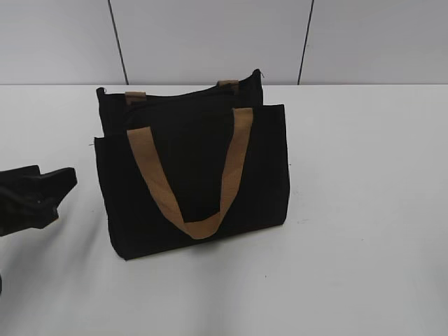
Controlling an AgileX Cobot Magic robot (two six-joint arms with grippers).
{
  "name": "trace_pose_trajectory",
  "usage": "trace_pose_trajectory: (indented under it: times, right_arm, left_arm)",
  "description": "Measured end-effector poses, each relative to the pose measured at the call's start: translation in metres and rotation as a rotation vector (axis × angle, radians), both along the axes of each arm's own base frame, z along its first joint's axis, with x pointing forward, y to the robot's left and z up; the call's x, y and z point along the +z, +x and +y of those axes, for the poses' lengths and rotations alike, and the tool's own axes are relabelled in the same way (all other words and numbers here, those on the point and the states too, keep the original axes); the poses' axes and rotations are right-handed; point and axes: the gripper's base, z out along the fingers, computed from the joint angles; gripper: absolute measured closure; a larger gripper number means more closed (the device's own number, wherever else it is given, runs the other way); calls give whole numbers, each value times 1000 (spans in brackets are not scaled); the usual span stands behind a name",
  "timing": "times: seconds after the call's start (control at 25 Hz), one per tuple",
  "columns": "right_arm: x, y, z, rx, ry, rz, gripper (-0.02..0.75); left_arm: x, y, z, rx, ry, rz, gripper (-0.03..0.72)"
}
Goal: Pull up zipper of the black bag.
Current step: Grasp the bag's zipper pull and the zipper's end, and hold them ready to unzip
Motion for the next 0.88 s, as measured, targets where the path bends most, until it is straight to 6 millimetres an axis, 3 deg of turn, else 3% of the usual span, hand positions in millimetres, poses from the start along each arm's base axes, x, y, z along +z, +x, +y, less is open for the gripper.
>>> trace_pose_trajectory:
  times: [0.4, 0.88]
  right_arm:
    - [0, 0, 0, 0, 0, 0, 288]
    - [0, 0, 0, 0, 0, 0, 288]
  left_arm:
    - [-30, 0, -15, -174, 42, 3, 222]
    - [-52, 23, -16, -164, 32, 18, 233]
